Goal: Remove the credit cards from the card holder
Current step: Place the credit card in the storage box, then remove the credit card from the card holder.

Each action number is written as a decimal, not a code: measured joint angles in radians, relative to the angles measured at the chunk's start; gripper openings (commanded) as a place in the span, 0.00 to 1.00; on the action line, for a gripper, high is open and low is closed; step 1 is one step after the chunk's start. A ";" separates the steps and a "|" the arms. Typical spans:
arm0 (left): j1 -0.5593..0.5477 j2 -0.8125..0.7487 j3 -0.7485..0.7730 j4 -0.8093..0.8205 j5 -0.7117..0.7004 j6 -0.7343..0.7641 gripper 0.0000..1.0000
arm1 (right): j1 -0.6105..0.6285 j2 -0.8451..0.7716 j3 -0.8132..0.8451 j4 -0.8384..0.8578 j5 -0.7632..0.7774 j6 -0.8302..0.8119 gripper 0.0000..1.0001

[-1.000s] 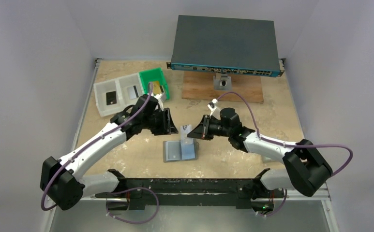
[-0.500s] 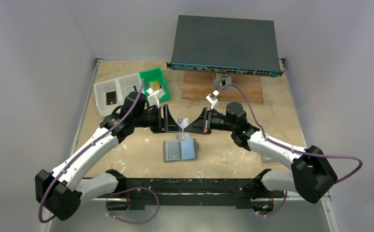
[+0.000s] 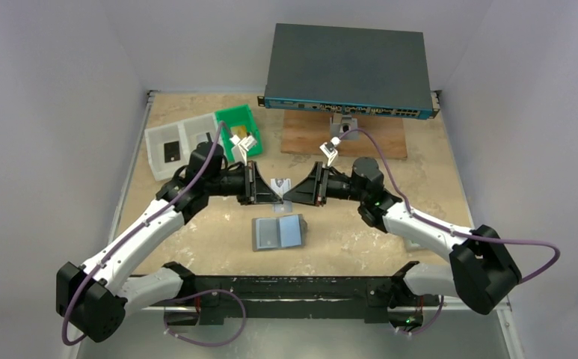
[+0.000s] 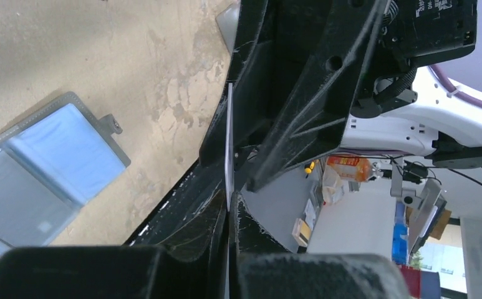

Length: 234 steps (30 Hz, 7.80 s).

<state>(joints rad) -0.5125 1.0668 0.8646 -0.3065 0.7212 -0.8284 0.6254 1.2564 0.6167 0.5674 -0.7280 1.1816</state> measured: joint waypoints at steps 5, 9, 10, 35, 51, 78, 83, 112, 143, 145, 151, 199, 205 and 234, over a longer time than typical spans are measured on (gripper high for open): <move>0.000 -0.005 -0.011 -0.019 -0.047 0.004 0.00 | 0.003 -0.013 0.007 -0.103 0.035 -0.063 0.99; 0.003 -0.025 0.000 -0.133 -0.178 0.029 0.00 | 0.003 -0.056 0.039 -0.270 0.112 -0.150 0.99; 0.007 -0.030 0.008 -0.174 -0.220 0.037 0.00 | 0.003 -0.069 0.047 -0.304 0.133 -0.169 0.99; 0.417 0.585 0.707 -0.497 -0.797 0.302 0.00 | 0.003 -0.278 0.136 -0.843 0.533 -0.423 0.99; 0.486 0.887 0.933 -0.555 -0.781 0.387 0.22 | 0.003 -0.307 0.136 -0.898 0.561 -0.442 0.99; 0.382 0.341 0.492 -0.553 -0.621 0.359 0.52 | 0.186 -0.101 0.095 -0.792 0.650 -0.379 0.99; 0.274 0.229 0.352 -0.549 -0.591 0.348 0.52 | 0.296 -0.015 0.107 -0.768 0.721 -0.340 0.99; 0.067 -0.048 -0.100 -0.443 -0.562 0.160 0.48 | 0.471 0.517 0.422 -0.771 0.894 -0.291 0.60; 0.053 0.089 -0.197 -0.267 -0.415 0.109 0.21 | 0.497 0.562 0.398 -0.654 0.944 -0.295 0.06; 0.048 0.117 -0.209 -0.235 -0.396 0.103 0.18 | 0.486 0.549 0.365 -0.610 0.920 -0.288 0.06; 0.018 0.235 -0.224 -0.134 -0.358 0.087 0.08 | 0.454 0.514 0.266 -0.478 0.822 -0.256 0.06; -0.077 0.402 -0.178 -0.036 -0.407 0.088 0.00 | 0.500 0.457 0.349 -0.748 0.888 -0.291 0.36; -0.079 0.402 -0.174 -0.051 -0.407 0.089 0.00 | 0.500 0.475 0.367 -0.798 0.925 -0.291 0.21; -0.144 0.423 -0.119 -0.126 -0.467 0.115 0.00 | 0.325 0.284 -0.023 -0.338 0.597 -0.167 0.08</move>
<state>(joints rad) -0.6567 1.4895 0.7460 -0.4320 0.2546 -0.7136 0.9508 1.5402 0.5938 0.2298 -0.1307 1.0145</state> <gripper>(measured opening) 0.003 0.078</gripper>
